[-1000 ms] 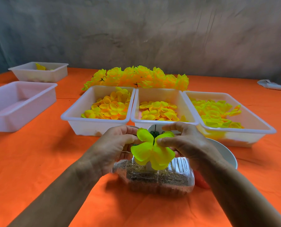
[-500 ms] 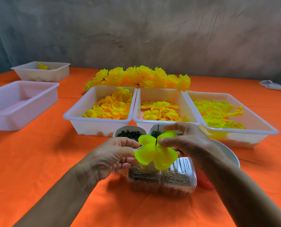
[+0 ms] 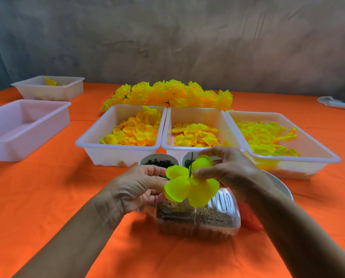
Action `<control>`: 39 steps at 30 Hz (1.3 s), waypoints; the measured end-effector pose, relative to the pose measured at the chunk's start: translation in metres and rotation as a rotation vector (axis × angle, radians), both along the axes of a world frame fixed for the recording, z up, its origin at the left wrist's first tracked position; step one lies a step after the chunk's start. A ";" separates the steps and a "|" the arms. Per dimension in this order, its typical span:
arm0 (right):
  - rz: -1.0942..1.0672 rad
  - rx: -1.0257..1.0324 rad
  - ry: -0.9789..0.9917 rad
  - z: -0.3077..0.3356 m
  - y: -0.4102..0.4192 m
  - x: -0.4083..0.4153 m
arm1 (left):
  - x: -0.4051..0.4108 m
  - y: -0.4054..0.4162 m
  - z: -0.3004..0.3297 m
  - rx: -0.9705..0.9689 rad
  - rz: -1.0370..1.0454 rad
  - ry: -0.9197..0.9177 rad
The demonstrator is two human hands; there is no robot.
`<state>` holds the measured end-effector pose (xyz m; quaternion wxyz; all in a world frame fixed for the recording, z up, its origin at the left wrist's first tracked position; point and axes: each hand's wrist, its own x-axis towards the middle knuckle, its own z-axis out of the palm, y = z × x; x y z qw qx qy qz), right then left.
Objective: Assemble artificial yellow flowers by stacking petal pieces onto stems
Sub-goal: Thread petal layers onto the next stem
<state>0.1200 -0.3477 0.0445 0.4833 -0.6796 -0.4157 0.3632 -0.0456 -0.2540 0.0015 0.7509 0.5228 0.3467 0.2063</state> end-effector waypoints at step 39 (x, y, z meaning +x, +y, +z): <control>0.078 -0.067 -0.034 -0.002 0.003 0.008 | 0.019 -0.019 0.007 0.932 0.111 -0.050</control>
